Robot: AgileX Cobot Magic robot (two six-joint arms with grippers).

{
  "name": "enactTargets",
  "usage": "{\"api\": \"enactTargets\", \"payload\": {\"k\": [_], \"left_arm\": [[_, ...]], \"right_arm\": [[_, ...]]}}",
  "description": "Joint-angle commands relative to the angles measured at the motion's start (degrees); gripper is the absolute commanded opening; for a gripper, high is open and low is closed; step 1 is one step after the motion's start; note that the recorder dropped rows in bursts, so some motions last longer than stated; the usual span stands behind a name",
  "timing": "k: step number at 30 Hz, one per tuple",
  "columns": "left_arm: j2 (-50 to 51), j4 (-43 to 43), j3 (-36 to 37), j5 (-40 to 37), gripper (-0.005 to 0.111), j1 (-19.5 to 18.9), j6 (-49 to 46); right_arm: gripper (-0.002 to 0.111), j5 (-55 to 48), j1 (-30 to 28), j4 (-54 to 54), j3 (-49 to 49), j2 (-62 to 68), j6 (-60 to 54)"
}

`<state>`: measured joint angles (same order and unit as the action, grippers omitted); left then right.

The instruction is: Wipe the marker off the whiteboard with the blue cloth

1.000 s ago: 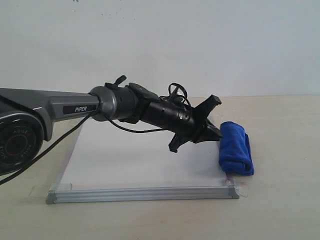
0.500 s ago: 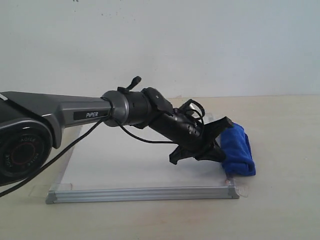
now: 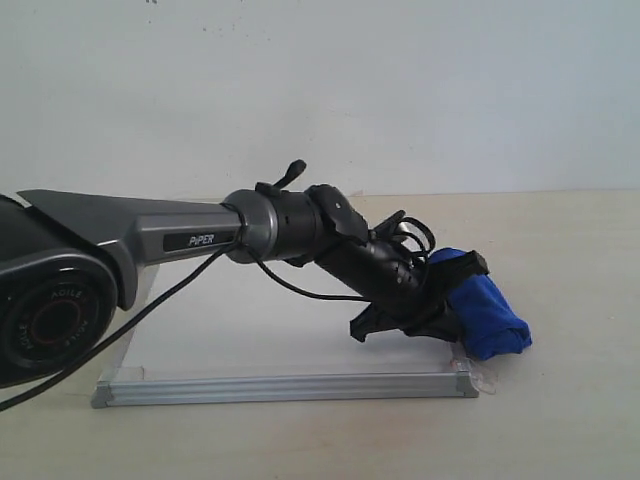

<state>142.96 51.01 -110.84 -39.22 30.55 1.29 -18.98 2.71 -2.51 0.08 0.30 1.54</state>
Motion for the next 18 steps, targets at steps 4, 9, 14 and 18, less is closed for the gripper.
{"api": "enactTargets", "payload": {"k": [4, 9, 14, 18], "left_arm": [[-4.7, -12.5, -0.2, -6.5, 0.004, -2.0, 1.1], [-7.6, -21.9, 0.8, -12.5, 0.004, -1.3, -2.0], [-13.4, -23.2, 5.4, -10.7, 0.004, -1.2, -7.7], [-21.8, -23.4, 12.3, -7.3, 0.004, -1.4, -13.8]], "right_arm": [[0.000, 0.3, -0.4, 0.1, -0.1, -0.3, -0.2], [0.000, 0.3, -0.4, 0.1, -0.1, -0.3, -0.2], [0.000, 0.3, -0.4, 0.1, -0.1, -0.3, -0.2], [0.000, 0.3, -0.4, 0.1, -0.1, -0.3, -0.2]]}}
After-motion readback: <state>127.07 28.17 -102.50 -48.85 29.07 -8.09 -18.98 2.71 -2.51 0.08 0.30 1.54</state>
